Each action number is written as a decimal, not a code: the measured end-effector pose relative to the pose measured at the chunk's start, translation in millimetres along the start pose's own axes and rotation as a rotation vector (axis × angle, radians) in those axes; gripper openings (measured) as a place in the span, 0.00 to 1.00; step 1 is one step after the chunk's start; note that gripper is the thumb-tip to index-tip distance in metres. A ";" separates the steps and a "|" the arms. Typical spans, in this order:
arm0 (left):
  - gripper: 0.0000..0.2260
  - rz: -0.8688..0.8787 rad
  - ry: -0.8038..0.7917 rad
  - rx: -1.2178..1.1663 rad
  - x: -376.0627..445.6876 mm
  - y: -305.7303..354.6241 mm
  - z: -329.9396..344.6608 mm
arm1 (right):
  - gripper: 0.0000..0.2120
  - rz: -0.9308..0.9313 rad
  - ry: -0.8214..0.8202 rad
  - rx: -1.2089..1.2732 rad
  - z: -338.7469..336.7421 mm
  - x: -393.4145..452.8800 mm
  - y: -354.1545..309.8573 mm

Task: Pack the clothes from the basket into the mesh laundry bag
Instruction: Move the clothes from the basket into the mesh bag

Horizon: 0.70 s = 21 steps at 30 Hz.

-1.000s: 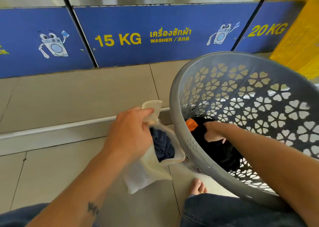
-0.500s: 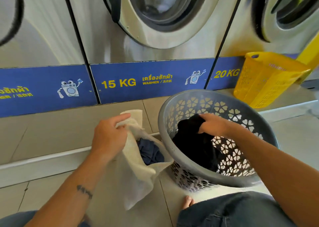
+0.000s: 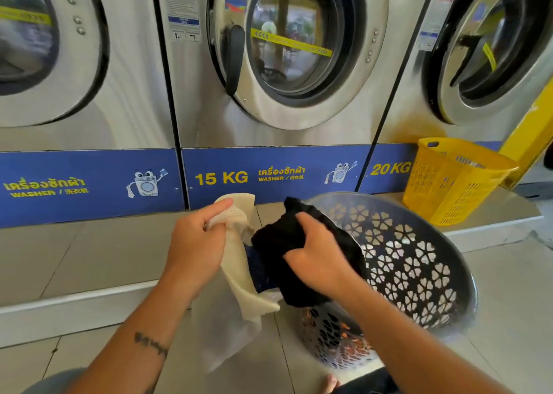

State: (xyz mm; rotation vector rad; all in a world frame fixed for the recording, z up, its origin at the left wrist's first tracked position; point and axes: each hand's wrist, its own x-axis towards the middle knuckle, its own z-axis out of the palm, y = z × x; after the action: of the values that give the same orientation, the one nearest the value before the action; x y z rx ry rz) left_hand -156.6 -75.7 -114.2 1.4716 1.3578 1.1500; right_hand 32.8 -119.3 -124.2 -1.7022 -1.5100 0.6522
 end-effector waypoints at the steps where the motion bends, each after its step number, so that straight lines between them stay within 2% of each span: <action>1: 0.21 0.009 -0.010 -0.003 -0.6 -0.3 -0.8 | 0.15 -0.007 -0.024 -0.004 12.4 -1.6 -0.3; 5: 0.21 0.030 -0.073 -0.006 0.6 -4.8 -2.8 | 0.19 -0.060 -0.181 -0.034 43.8 0.3 4.2; 8: 0.20 0.033 -0.100 -0.027 1.0 -3.1 -2.7 | 0.15 -0.136 -0.323 -0.110 55.8 5.2 9.6; 10: 0.20 0.028 -0.126 -0.036 -0.4 -1.4 -1.8 | 0.14 -0.090 -0.498 -0.202 61.3 9.4 13.4; 12: 0.20 0.023 -0.141 -0.026 -0.5 -1.5 -0.7 | 0.19 -0.003 -0.653 -0.263 61.4 15.6 17.9; 14: 0.20 0.007 -0.123 -0.016 0.4 -3.3 0.2 | 0.26 0.010 -0.717 -0.247 57.1 20.7 20.4; 16: 0.21 -0.022 -0.081 -0.012 3.0 -4.6 -0.4 | 0.32 -0.016 -0.680 -0.168 47.0 24.7 19.7; 17: 0.21 -0.031 -0.063 -0.010 4.8 -5.3 -0.8 | 0.32 -0.001 -0.606 -0.109 38.1 26.6 20.0; 19: 0.21 -0.034 -0.052 -0.010 6.5 -7.1 -0.4 | 0.27 0.038 -0.377 0.007 14.2 31.6 26.0; 21: 0.20 -0.026 -0.065 -0.006 5.9 -6.9 3.1 | 0.22 0.014 -0.095 -0.067 -13.5 37.2 38.2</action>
State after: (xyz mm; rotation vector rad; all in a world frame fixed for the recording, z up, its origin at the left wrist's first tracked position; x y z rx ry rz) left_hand -155.4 -69.1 -121.1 1.4711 1.3242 1.0797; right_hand 72.5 -86.2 -143.1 -1.7555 -1.6034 0.7054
